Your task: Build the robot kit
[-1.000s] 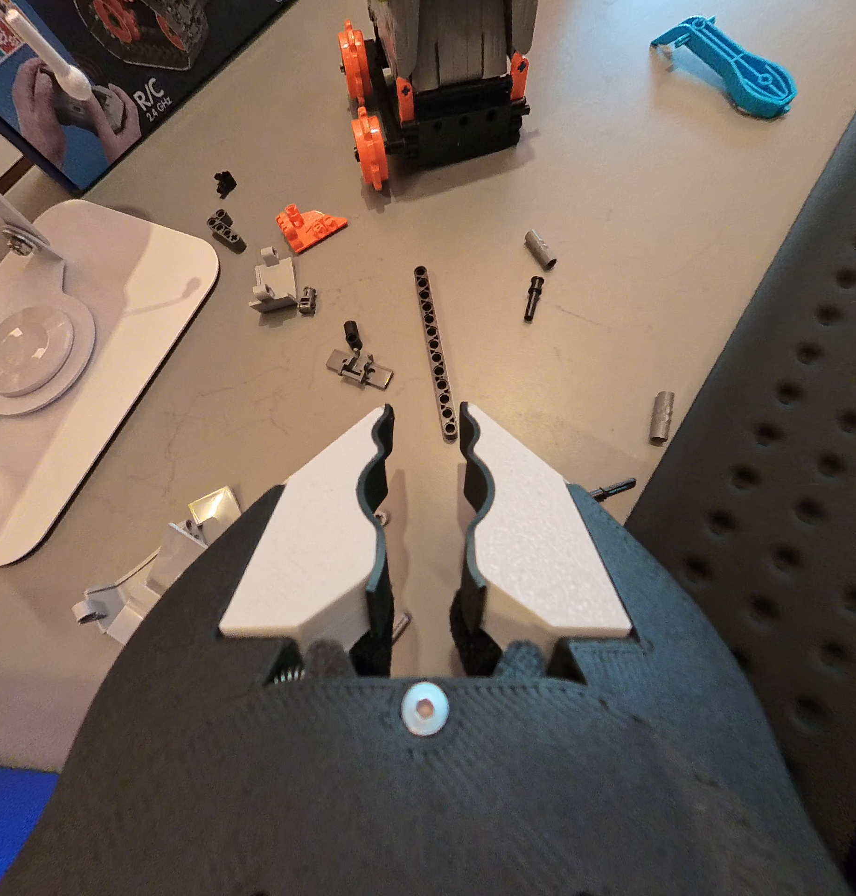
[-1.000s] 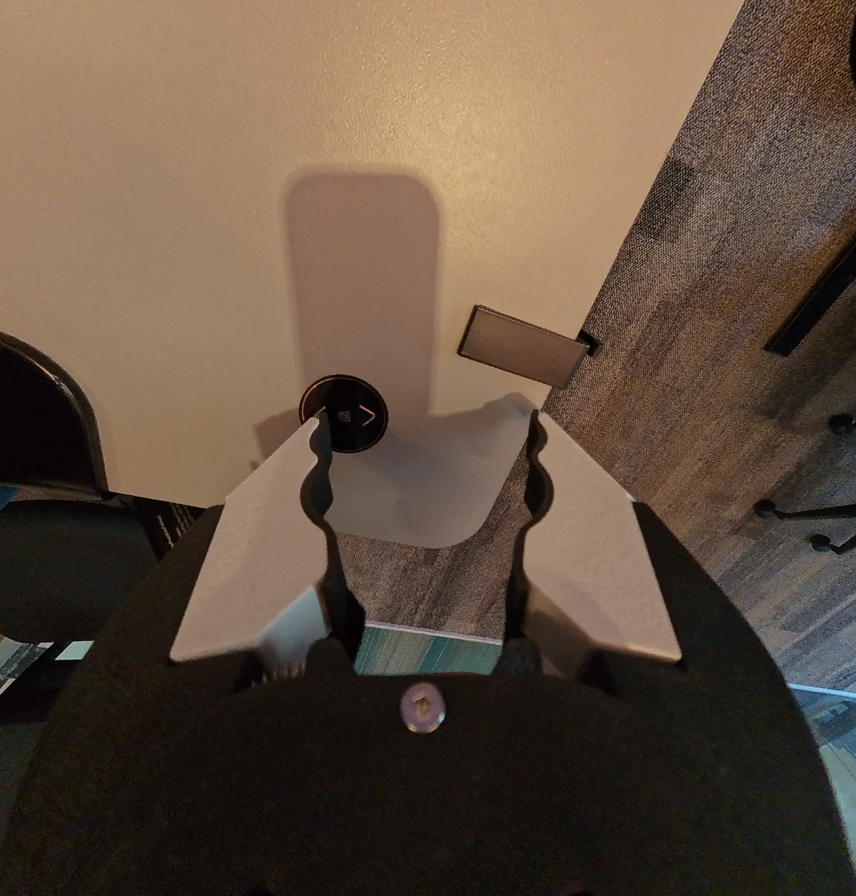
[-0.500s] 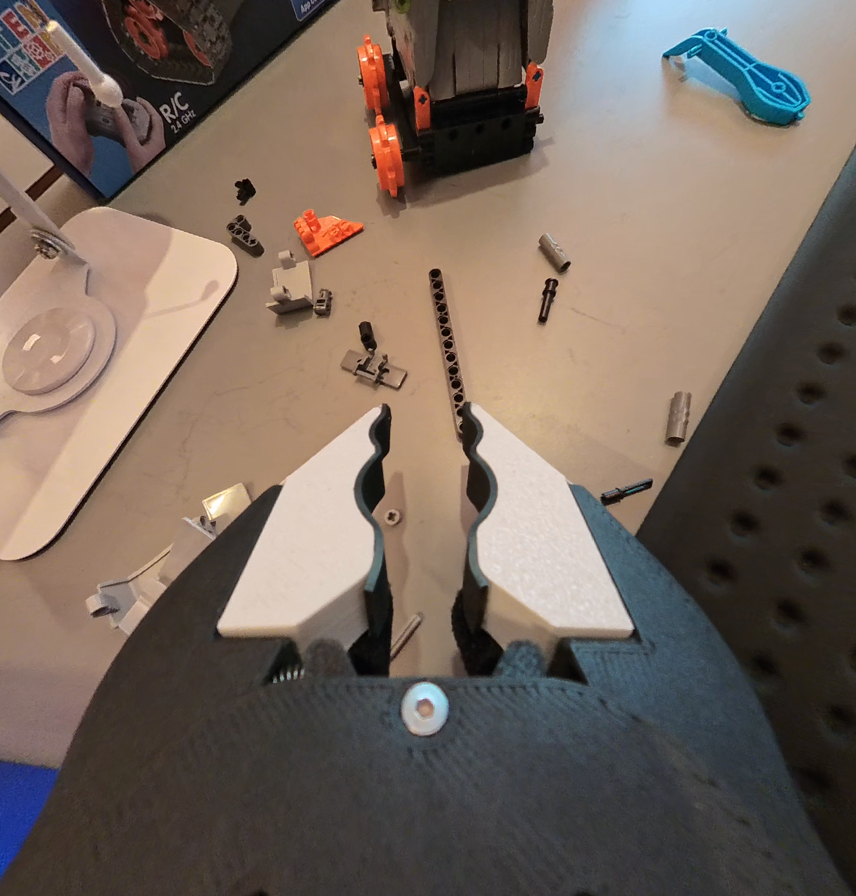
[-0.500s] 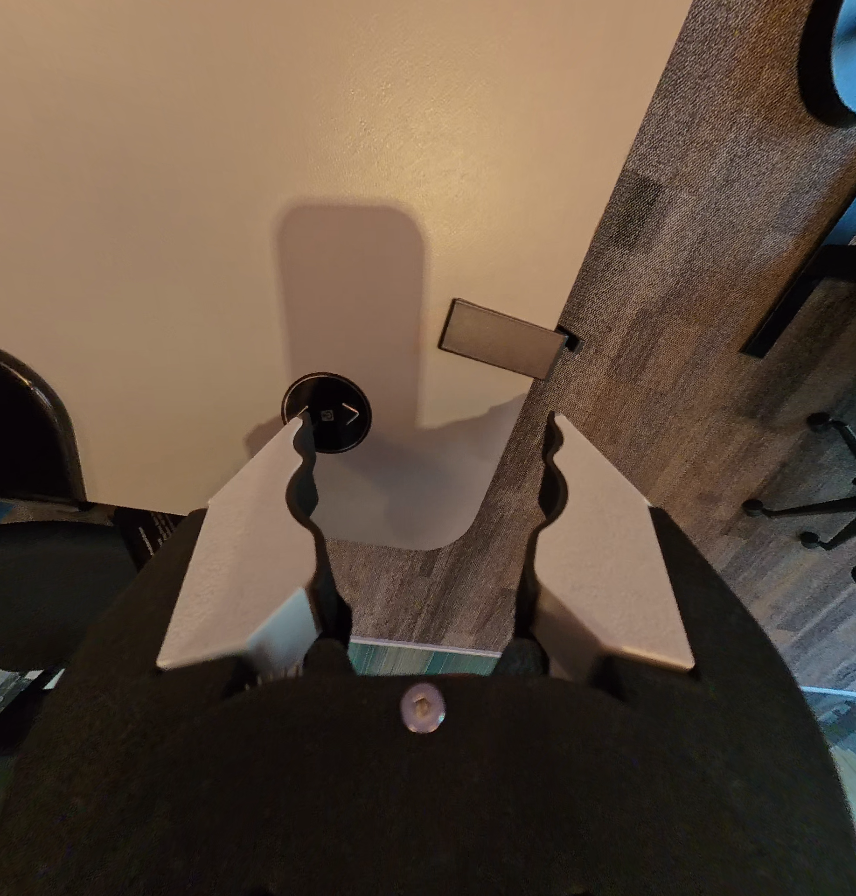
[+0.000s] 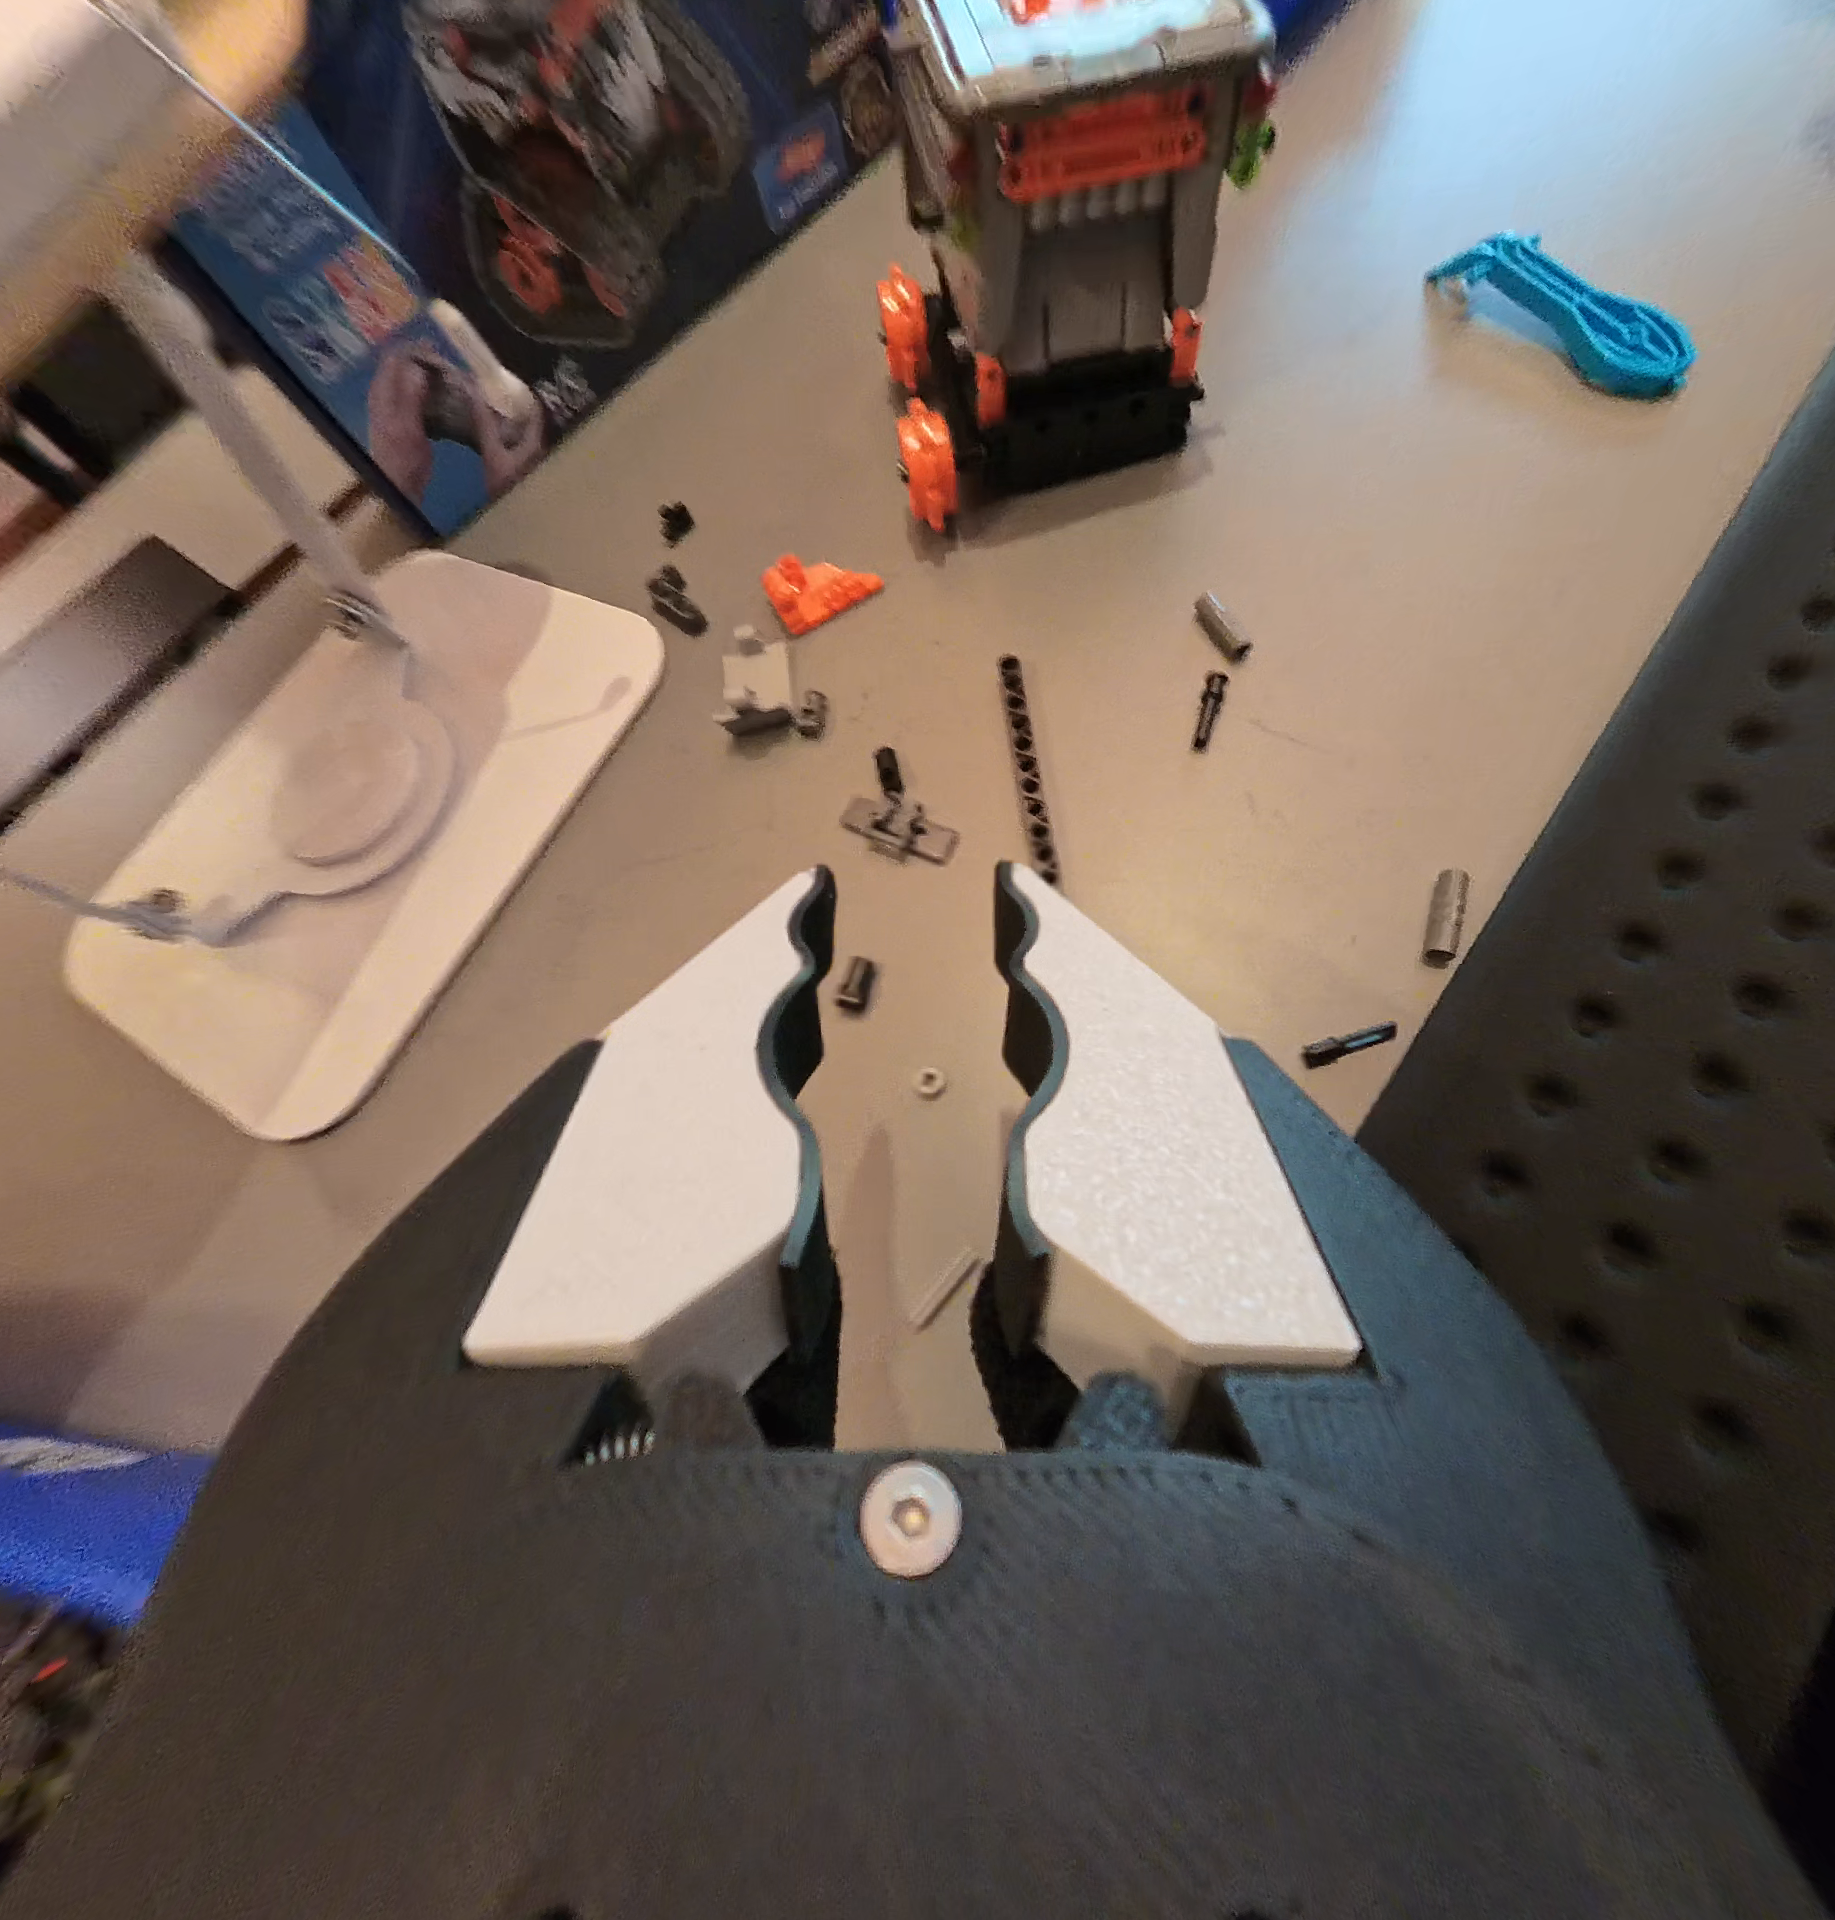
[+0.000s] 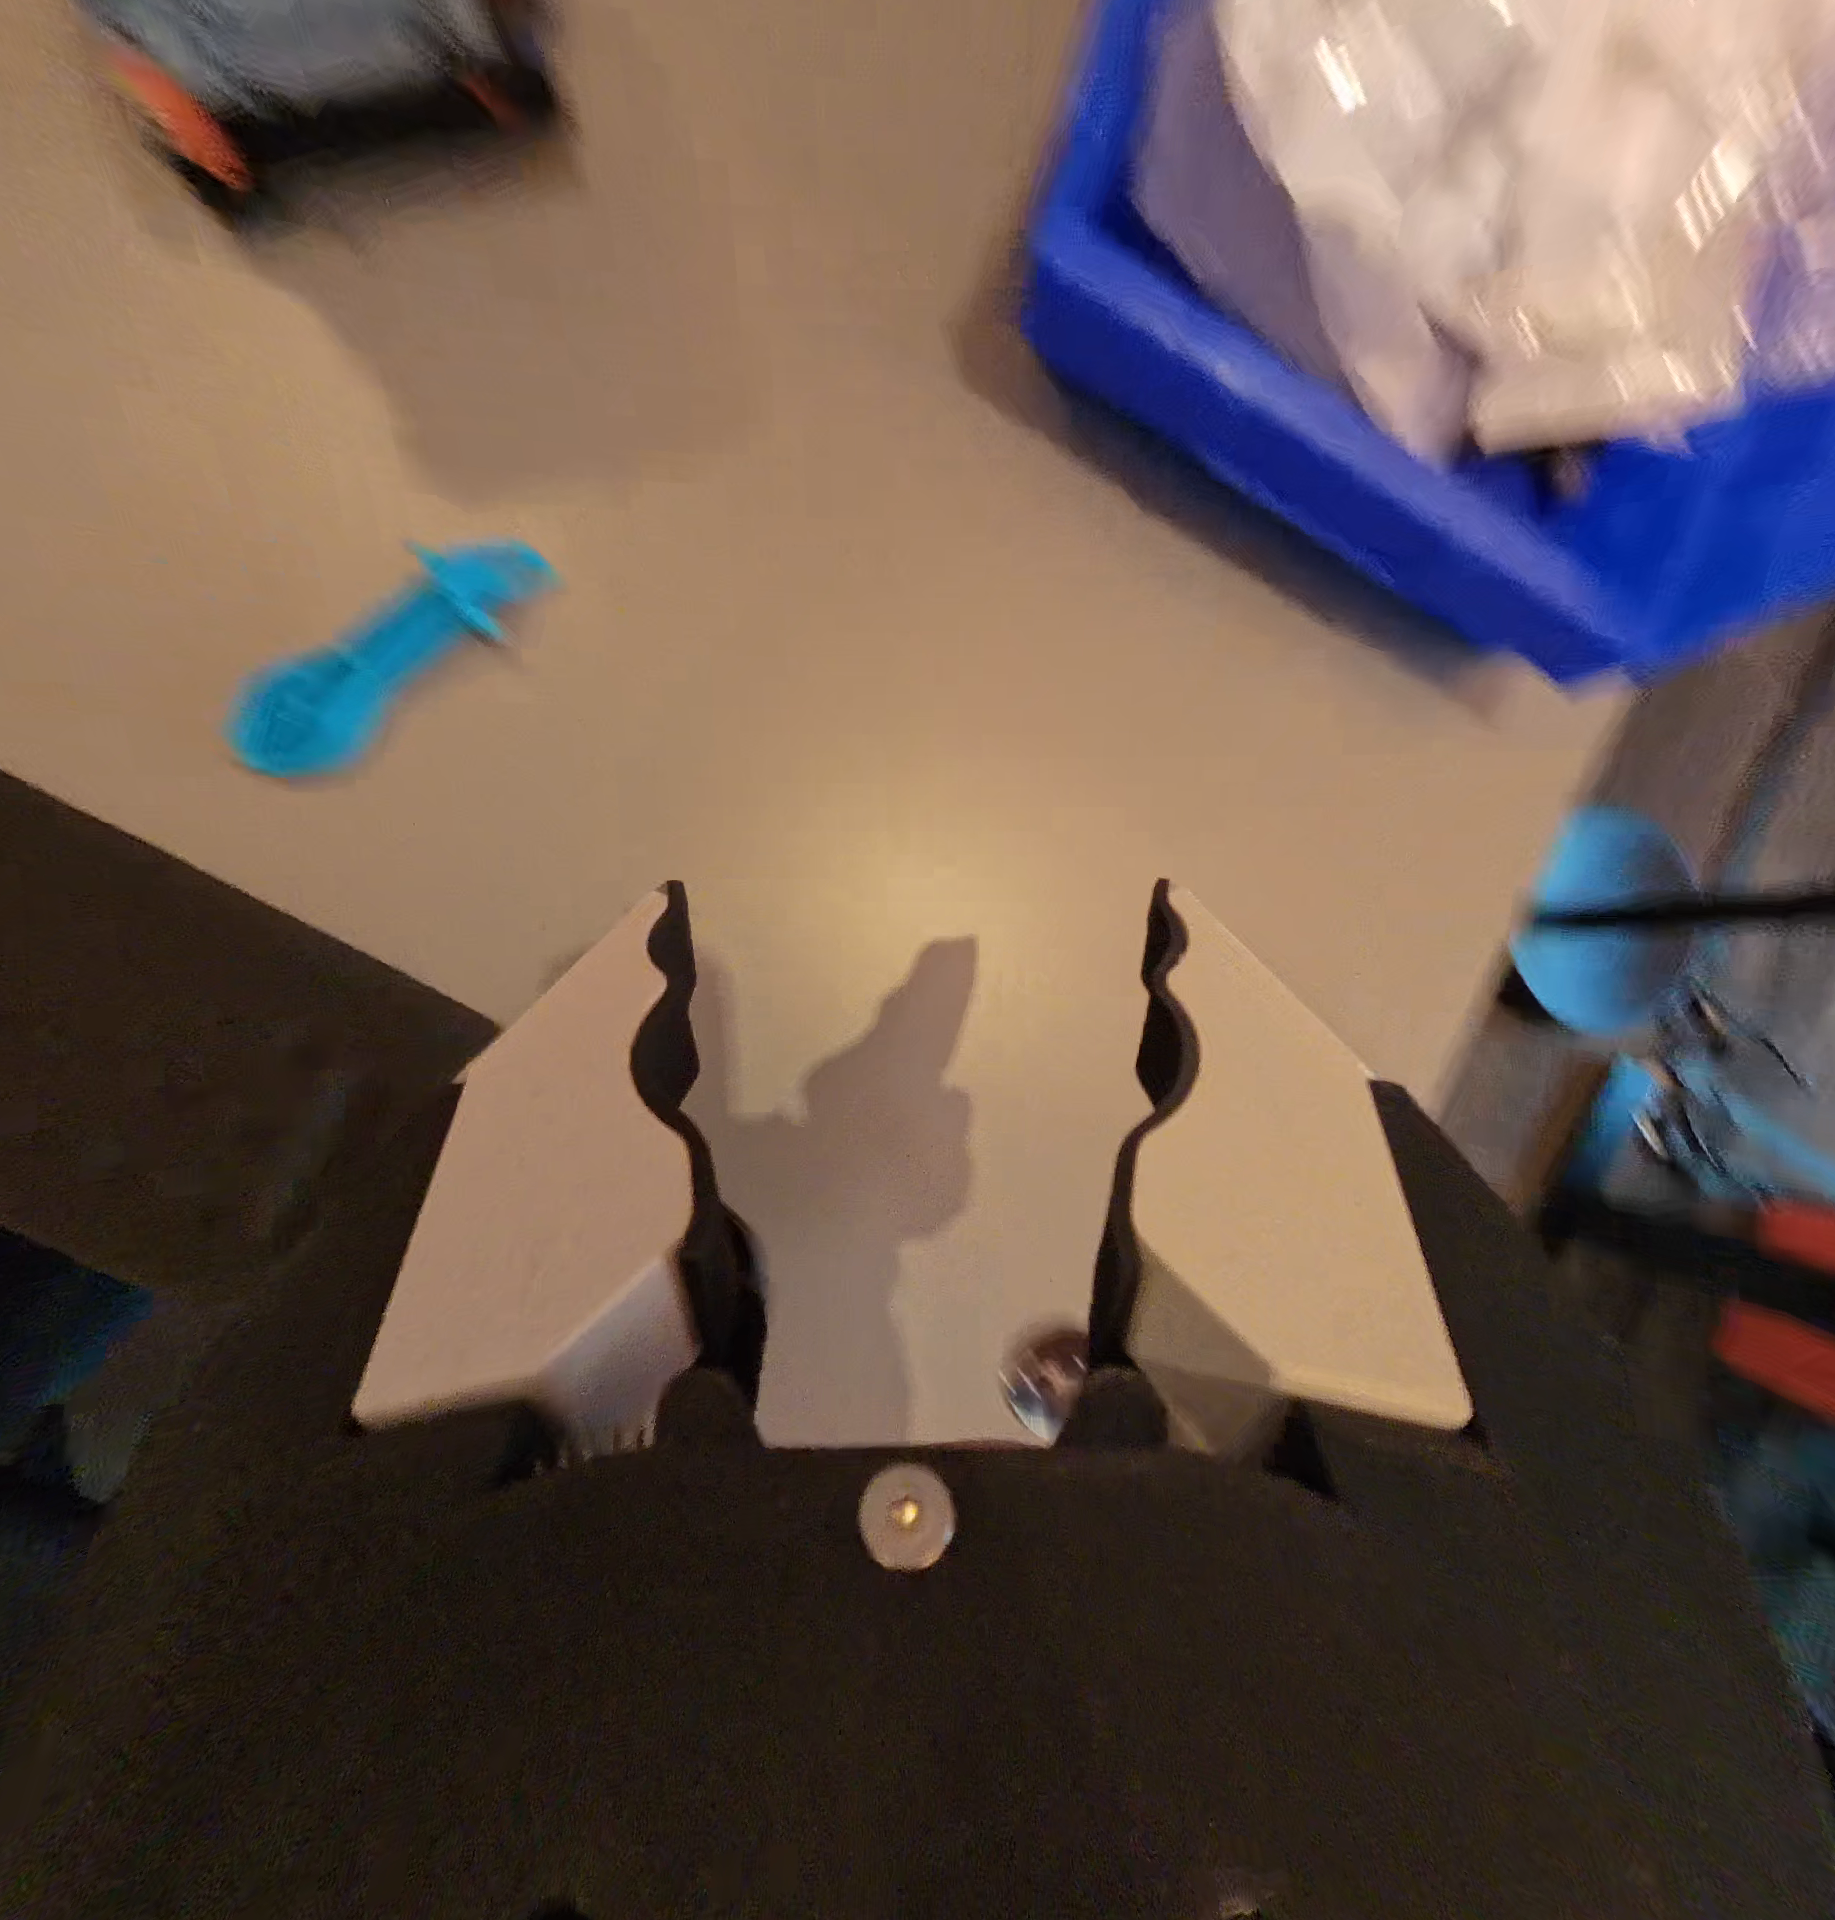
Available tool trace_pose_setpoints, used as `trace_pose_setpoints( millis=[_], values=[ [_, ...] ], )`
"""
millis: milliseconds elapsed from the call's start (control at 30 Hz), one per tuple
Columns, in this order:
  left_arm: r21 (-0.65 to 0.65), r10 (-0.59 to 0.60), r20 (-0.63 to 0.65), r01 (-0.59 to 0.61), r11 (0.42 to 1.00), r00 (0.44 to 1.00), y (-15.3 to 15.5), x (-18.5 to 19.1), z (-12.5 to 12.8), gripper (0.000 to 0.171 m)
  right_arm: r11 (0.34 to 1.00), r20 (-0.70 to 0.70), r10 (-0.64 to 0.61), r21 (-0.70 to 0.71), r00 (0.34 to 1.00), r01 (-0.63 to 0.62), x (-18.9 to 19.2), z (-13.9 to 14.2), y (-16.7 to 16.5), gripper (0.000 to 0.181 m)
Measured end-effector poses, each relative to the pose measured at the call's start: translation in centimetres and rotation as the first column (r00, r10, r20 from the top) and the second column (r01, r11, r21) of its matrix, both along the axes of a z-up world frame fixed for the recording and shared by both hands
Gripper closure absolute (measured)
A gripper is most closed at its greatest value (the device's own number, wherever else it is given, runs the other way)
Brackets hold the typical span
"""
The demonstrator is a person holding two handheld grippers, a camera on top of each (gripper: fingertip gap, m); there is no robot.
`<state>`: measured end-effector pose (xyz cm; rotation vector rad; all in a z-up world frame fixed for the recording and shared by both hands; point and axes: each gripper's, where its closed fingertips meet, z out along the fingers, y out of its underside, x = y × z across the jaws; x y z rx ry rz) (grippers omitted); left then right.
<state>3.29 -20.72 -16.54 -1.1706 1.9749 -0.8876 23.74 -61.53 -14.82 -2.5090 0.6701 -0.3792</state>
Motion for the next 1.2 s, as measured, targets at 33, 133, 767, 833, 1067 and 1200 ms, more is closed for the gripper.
trace_pose_setpoints(
  millis=[33, 133, 767, 833, 1067, 1200],
  values=[
    [0.012, 0.006, 0.031, -0.007, 1.000, 1.000, 0.8, -0.2, 1.4, 0.142, 0.997, 0.000, 0.056, 0.058, 0.998, -0.056, -0.9, 0.7, 2.7, 0.098],
    [0.101, 0.040, 0.080, -0.048, 0.994, 0.996, 5.1, -1.7, 5.5, 0.142, 0.954, 0.035, 0.235, 0.183, 0.971, -0.238, -4.0, 2.2, 10.0, 0.108],
    [0.469, 0.379, -0.407, -0.166, 0.867, 0.831, 33.2, -10.5, 2.0, 0.151, 0.730, -0.013, 0.602, 0.415, 0.799, -0.543, -15.0, -1.7, 27.8, 0.124],
    [0.445, 0.393, -0.440, -0.184, 0.876, 0.807, 35.4, -9.7, 1.1, 0.149, 0.720, -0.016, 0.610, 0.429, 0.792, -0.546, -15.5, -1.8, 28.4, 0.124],
    [0.416, 0.334, -0.674, -0.035, 0.909, 0.659, 39.5, -9.8, -4.3, 0.150, 0.706, -0.012, 0.616, 0.453, 0.788, -0.545, -15.8, -1.9, 29.3, 0.127],
    [0.405, 0.340, -0.740, -0.019, 0.914, 0.580, 40.3, -10.6, -6.0, 0.149, 0.703, -0.009, 0.608, 0.470, 0.794, -0.534, -15.7, -1.8, 29.4, 0.128]
  ],
)
